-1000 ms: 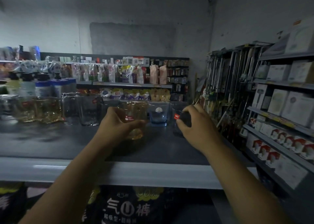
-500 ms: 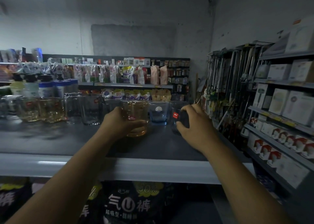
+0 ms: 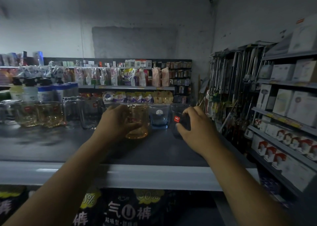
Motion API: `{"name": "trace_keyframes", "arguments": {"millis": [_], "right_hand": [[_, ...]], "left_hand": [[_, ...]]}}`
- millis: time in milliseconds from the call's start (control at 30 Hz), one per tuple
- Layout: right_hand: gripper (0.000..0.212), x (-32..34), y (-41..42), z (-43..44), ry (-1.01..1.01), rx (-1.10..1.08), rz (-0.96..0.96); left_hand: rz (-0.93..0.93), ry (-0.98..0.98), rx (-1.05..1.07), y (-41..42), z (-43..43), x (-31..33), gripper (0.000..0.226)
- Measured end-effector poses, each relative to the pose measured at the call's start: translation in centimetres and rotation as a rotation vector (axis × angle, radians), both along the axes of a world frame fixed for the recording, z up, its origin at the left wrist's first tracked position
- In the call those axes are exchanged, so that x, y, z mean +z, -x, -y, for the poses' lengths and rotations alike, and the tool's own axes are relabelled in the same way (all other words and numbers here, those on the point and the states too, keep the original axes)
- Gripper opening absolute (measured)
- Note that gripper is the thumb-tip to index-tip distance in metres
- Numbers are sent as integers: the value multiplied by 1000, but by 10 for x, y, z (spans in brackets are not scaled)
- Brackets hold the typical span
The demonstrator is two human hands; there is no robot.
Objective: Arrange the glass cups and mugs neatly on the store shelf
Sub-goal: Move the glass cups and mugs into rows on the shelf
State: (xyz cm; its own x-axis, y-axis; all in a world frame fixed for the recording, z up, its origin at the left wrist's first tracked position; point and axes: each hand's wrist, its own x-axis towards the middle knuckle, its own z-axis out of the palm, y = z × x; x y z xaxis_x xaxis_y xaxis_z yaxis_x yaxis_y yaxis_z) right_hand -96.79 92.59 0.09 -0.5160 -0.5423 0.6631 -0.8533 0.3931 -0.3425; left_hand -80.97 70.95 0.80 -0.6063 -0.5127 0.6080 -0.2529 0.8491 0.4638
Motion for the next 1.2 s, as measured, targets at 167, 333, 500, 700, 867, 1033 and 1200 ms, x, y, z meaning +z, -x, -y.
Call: {"name": "trace_keyframes", "arguments": {"millis": [167, 333, 500, 700, 867, 1033, 1200], "right_hand": [[34, -1, 1, 2, -21, -24, -41], [36, -2, 0, 3, -12, -9, -30], [44, -3, -1, 1, -16, 9, -13], [45, -3, -1, 0, -23, -12, -10], [47, -2, 0, 1, -38, -20, -7], [54, 1, -3, -5, -66, -32, 14], [41, 22, -29, -7, -81, -86, -121]], "left_hand": [[53, 36, 41, 10, 3, 1, 45], [76, 8, 54, 12, 5, -1, 60], [25, -65, 28, 5, 9, -5, 70], [-4, -107, -1, 2, 14, -10, 67], [-21, -138, -37, 0, 13, -10, 67], [-42, -164, -52, -5, 5, -4, 62], [-72, -64, -105, -38, -2, 17, 37]]}}
